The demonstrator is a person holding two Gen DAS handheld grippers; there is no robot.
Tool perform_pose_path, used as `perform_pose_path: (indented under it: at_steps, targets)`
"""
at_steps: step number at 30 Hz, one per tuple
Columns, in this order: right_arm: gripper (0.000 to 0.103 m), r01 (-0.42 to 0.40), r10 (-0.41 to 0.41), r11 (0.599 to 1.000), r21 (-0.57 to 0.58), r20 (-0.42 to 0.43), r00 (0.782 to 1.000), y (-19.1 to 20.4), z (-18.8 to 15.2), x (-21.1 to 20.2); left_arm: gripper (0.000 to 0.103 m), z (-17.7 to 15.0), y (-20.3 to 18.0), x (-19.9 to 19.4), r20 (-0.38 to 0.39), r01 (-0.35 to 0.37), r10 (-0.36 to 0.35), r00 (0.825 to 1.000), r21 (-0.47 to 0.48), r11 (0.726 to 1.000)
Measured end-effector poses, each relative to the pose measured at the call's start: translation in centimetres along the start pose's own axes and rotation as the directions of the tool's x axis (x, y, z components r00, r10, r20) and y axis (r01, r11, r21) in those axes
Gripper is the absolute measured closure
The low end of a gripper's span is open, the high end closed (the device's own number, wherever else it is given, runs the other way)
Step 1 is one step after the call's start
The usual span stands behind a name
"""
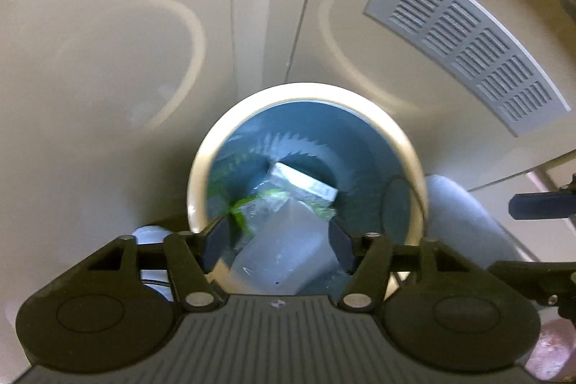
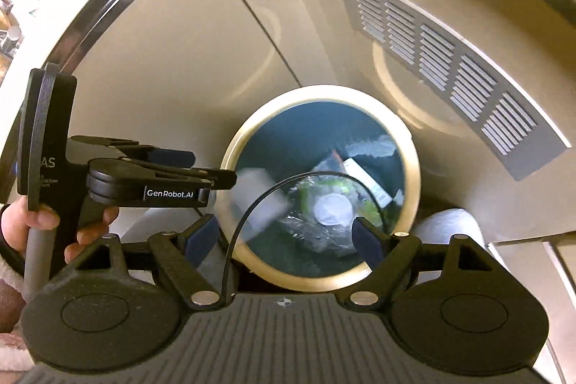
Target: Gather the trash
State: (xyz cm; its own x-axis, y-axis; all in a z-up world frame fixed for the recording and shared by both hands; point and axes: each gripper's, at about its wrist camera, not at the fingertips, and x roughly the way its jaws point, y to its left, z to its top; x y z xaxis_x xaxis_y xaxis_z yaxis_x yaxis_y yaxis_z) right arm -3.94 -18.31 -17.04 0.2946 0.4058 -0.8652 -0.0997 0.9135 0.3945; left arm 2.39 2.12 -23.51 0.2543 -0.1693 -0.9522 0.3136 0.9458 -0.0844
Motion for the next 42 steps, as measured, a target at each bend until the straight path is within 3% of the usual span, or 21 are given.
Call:
perform_pose_path:
  at_steps: [2, 5, 7, 11, 15, 20, 25, 33, 35, 37, 42]
  targets:
    - [0.020, 0.007, -0.007, 1.000, 0.000, 0.011, 1.000, -0.1, -0.7, 0.2, 0.011, 0.0, -0.2, -0.5, 0.018, 0.004, -0.004, 1.000, -0.011, 1.000]
    - [0.020, 0.009, -0.009, 1.000, -0.004, 0.032, 0.999, 0.2, -0.8, -1.2, 0.009, 0.0, -0.3, -1.4, 0.027, -0.004, 0.004, 1.000, -0.004, 1.000]
    - [0.020, 0.003, -0.003, 1.000, 0.000, 0.050, 0.999, 0.3, -1.0, -2.0, 0.001, -0.2, -0.3, -2.3, 0.033, -0.038, 0.038, 0.999, -0.016, 0.999]
    - [0.018, -0.028, 0.028, 1.000, 0.006, 0.107, 0.994, 1.1, -1.5, -4.0, 0.000, -1.4, -0.3, -5.3, 0.092, -0.081, 0.084, 0.992, -0.028, 0.996]
    - [0.014, -0.057, 0.059, 0.998, -0.021, 0.162, 0.985, 2.5, -2.2, -5.8, 0.000, -3.2, 0.2, -9.0, 0.165, -0.072, 0.081, 0.983, -0.060, 0.996]
    - [0.014, 0.000, 0.018, 0.995, -0.102, 0.180, 0.983, 4.3, -3.1, -6.3, 0.000, -5.2, -0.2, -11.7, 0.221, -0.053, 0.066, 0.973, -0.067, 0.996]
    - [0.013, 0.074, -0.031, 0.989, -0.132, 0.301, 0.953, 5.1, -3.6, -8.3, 0.000, -5.5, -0.8, -13.1, 0.264, -0.085, 0.095, 0.960, -0.047, 0.995]
    - [0.012, 0.084, -0.045, 0.992, -0.096, 0.353, 0.935, 4.1, -4.5, -9.4, 0.000, -6.4, -1.6, -14.3, 0.305, -0.100, 0.099, 0.947, -0.012, 0.995]
    - [0.012, 0.125, -0.069, 0.985, -0.119, 0.392, 0.917, 4.0, -4.3, -10.4, 0.000, -6.6, -1.5, -14.6, 0.316, -0.107, 0.107, 0.943, -0.018, 0.994]
    - [0.012, 0.207, -0.107, 0.964, -0.169, 0.466, 0.878, 3.8, -4.0, -12.4, 0.000, -6.7, -1.3, -15.1, 0.331, -0.115, 0.117, 0.936, -0.026, 0.993]
    - [0.004, 0.428, -0.186, 0.876, -0.220, 0.665, 0.723, 2.4, -3.0, -18.9, 0.000, -6.8, -1.0, -16.0, 0.361, -0.141, 0.149, 0.921, -0.046, 0.989]
